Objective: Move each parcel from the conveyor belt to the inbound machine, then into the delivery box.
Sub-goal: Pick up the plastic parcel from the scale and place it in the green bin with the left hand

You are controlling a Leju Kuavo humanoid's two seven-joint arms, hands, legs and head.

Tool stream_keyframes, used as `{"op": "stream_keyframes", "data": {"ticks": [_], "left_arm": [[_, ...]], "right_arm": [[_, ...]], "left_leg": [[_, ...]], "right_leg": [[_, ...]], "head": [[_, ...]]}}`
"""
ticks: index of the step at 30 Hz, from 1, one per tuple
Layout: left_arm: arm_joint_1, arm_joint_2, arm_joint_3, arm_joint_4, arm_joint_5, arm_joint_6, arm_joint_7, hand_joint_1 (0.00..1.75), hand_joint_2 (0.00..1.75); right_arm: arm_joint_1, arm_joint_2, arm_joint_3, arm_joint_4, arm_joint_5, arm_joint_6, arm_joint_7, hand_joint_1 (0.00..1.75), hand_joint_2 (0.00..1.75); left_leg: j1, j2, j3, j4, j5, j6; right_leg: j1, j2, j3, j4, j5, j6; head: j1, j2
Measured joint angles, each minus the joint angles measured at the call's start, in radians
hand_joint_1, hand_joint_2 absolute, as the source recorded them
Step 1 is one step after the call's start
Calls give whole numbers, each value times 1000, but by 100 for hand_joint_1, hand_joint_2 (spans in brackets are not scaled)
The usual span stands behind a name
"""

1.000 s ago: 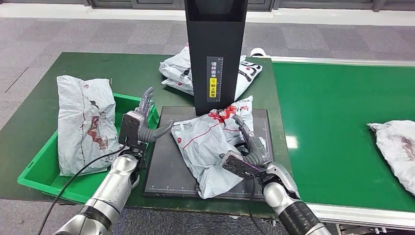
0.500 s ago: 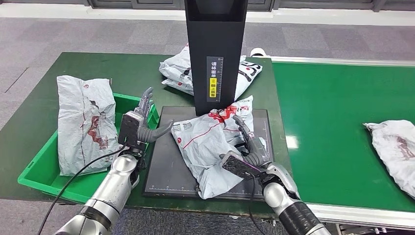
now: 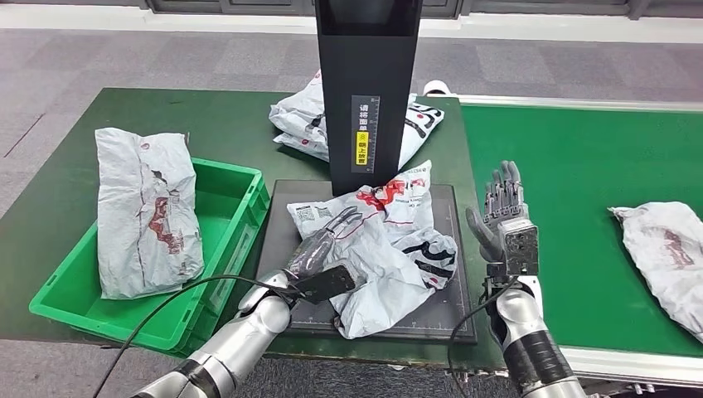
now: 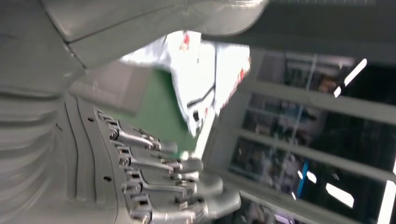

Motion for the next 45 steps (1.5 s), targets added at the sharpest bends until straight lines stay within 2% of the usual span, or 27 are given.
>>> {"op": "stream_keyframes", "data": {"ticks": [5,15,21,29,33,35,39,45], "left_arm": [[-15,-6,-36,46,14,-1,-1,0,175],[-27,-8,-55,75,29,1,13,0,175],[-31,-8,-77,89,-44,59,61,0,175],[-39,-8,-93,104,-55,66,68,3,175],[-41,-7,-97,108,-74,71,81,175,175],[-45,-6,-115,113,-139,103,128,175,175],[-51,-5,-158,132,-283,226,229,175,175],[-58,0,-146,124,-238,325,190,175,175]], "right_arm": [[7,1,-41,6,17,-1,-2,0,175],[9,2,-50,11,17,-1,8,0,175],[9,2,-51,11,15,6,17,0,175],[9,2,-57,12,15,5,18,0,175],[9,2,-58,12,15,6,18,0,175],[9,2,-58,12,16,6,18,0,175],[9,2,-59,13,26,6,19,0,175],[16,2,-61,17,35,3,19,0,175]], "left_leg": [[0,2,1,0,0,0],[2,2,1,0,0,-1],[2,2,1,0,0,-1],[2,2,1,0,0,-1],[2,2,1,0,0,-1],[2,2,1,0,0,-1],[2,2,1,0,0,-1],[2,2,1,0,0,-1]], "right_leg": [[1,2,0,0,0,0],[2,2,0,0,0,0],[2,2,0,0,0,0],[2,2,0,0,0,0],[2,2,0,0,0,0],[2,2,0,0,0,0],[2,2,0,0,0,0],[2,2,0,0,0,0]], "head": [[-1,0],[0,0],[0,0],[0,0],[0,0],[0,0],[0,0],[0,0]]}}
